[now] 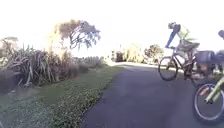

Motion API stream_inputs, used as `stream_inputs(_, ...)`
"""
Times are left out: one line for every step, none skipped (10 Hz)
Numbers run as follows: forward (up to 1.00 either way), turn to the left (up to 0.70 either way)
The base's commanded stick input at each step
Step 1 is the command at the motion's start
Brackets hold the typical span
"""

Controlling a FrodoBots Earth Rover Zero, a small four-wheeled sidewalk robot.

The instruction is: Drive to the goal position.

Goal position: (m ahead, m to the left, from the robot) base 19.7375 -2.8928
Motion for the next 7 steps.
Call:
stream_inputs(0.00,-1.00)
stream_inputs(0.00,-1.00)
stream_inputs(0.00,-1.00)
stream_inputs(0.00,-1.00)
stream_inputs(0.00,-1.00)
stream_inputs(0.00,-1.00)
stream_inputs(0.00,-1.00)
